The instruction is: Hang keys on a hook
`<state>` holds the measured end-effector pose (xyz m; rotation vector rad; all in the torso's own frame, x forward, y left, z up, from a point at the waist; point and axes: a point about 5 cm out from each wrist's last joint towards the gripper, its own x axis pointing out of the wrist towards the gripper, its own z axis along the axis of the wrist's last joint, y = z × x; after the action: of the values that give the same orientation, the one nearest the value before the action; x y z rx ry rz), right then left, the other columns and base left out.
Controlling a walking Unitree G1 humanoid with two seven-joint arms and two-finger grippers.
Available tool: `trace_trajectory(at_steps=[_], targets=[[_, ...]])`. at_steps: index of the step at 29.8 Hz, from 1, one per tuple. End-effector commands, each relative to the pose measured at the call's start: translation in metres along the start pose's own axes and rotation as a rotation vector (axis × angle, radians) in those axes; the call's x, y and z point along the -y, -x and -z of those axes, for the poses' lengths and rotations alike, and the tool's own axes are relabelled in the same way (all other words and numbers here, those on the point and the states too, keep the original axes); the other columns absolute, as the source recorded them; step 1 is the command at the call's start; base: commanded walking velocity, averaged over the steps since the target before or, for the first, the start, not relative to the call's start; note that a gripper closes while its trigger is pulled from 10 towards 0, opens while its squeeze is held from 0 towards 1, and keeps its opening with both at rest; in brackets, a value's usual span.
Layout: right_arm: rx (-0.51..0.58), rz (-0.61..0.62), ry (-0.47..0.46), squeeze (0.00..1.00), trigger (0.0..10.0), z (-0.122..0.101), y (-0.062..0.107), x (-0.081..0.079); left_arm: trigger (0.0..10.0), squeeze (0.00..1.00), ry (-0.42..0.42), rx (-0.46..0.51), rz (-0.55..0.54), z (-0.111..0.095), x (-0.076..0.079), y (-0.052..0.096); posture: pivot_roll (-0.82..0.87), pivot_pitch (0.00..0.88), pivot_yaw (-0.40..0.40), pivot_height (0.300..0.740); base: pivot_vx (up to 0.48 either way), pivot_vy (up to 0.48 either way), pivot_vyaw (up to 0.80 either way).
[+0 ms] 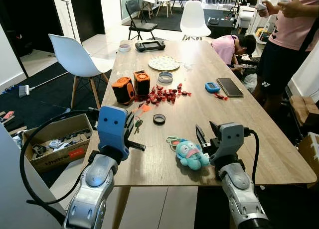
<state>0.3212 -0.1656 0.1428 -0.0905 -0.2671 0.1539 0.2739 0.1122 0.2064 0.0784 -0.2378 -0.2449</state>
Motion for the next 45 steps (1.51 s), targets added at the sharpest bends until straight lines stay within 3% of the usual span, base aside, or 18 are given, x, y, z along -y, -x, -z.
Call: trace_trajectory(at_steps=[1,28,45], targets=[[0.003,0.002,-0.012,0.0,10.0,0.0007,-0.0005,0.0,10.0,0.0,-0.005,-0.004,-0.007,0.0026,-0.0003,0.0012,0.13,0.076,-0.021,0.74,0.0,0.0,0.0],[0.0,0.002,-0.003,0.0,10.0,0.0017,0.0002,-0.0016,10.0,0.0,-0.036,-0.004,-0.005,0.004,0.0005,0.0022,0.14,0.091,-0.019,0.74,0.0,0.0,0.0],[-0.005,0.003,0.002,0.0,10.0,0.0025,0.0005,-0.0012,10.0,0.0,-0.05,-0.01,0.0,0.0057,0.0014,0.002,0.14,0.093,-0.017,0.74,0.0,0.0,0.8]])
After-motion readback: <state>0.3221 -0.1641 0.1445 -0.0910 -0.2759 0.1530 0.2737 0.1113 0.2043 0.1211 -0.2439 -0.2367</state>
